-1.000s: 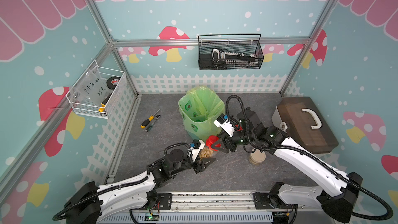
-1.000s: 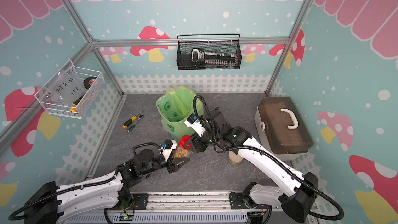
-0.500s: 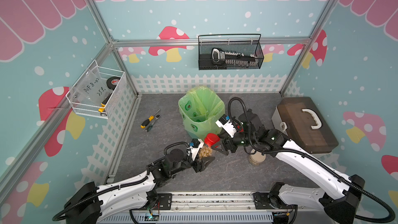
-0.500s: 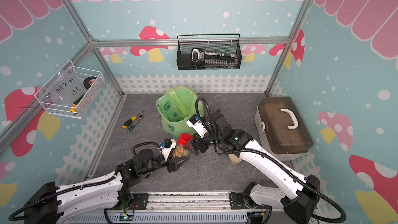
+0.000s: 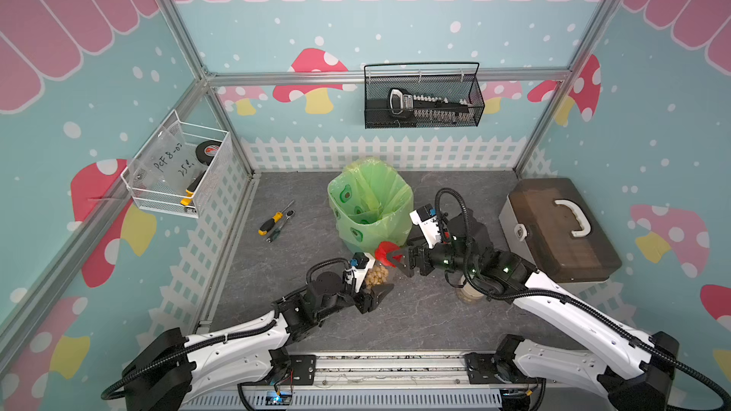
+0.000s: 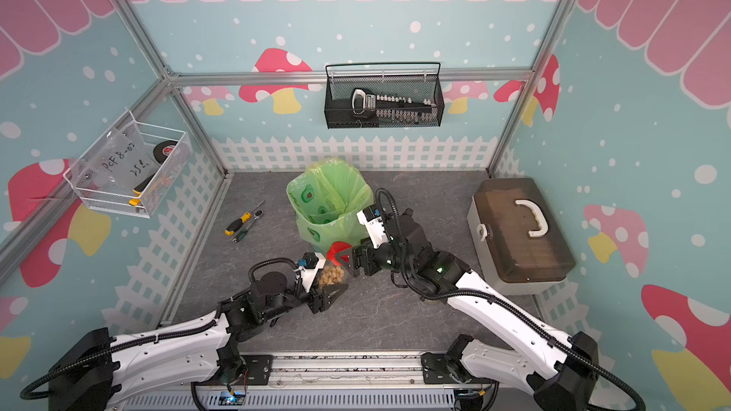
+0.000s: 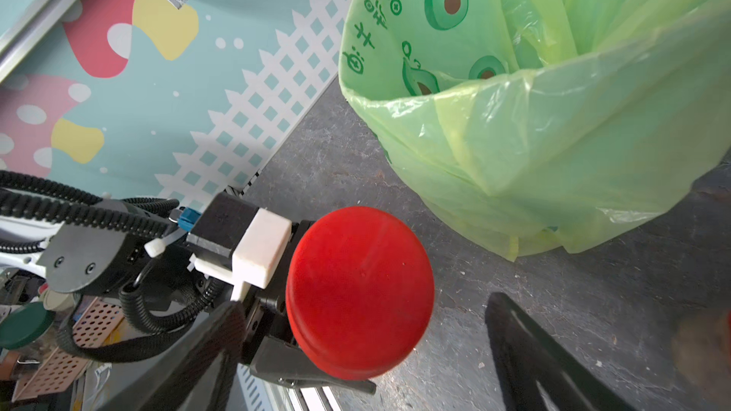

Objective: Empty moldy peanuts from jars
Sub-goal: Unscrew the lid from the jar.

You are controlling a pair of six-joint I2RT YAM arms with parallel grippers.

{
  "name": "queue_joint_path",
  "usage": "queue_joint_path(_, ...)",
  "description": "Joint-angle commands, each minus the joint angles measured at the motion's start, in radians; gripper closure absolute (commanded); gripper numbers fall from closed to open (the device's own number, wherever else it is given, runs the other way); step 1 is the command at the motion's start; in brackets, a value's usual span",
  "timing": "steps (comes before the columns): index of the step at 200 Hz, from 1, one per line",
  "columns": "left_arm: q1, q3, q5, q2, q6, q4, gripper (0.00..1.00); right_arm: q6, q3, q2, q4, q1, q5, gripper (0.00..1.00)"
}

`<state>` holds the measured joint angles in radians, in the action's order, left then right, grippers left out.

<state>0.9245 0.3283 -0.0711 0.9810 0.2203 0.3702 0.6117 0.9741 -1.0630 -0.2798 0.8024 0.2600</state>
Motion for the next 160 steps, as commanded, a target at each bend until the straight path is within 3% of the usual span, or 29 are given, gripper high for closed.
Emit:
queue_joint_path(1, -0.003, 0.036, 0.016, -0.012, -0.013, 0.021, 0.59, 0.078, -0.028, 0.006, 0.089, 0.014, -0.057, 0.11)
queue_joint_path(87, -0.003, 0.038, 0.013, -0.032, -0.001, 0.012, 0.59, 0.113, -0.045, -0.052, 0.193, 0.081, -0.141, 0.16)
queue_joint_path(126, -0.004, 0.044, 0.009, -0.046, 0.004, 0.002, 0.6, 0.128, -0.081, -0.06, 0.245, 0.091, -0.182, 0.22)
queue_joint_path(160, -0.003, 0.043, 0.001, -0.034, 0.009, 0.004, 0.59, 0.129, -0.095, -0.074, 0.285, 0.101, -0.192, 0.33)
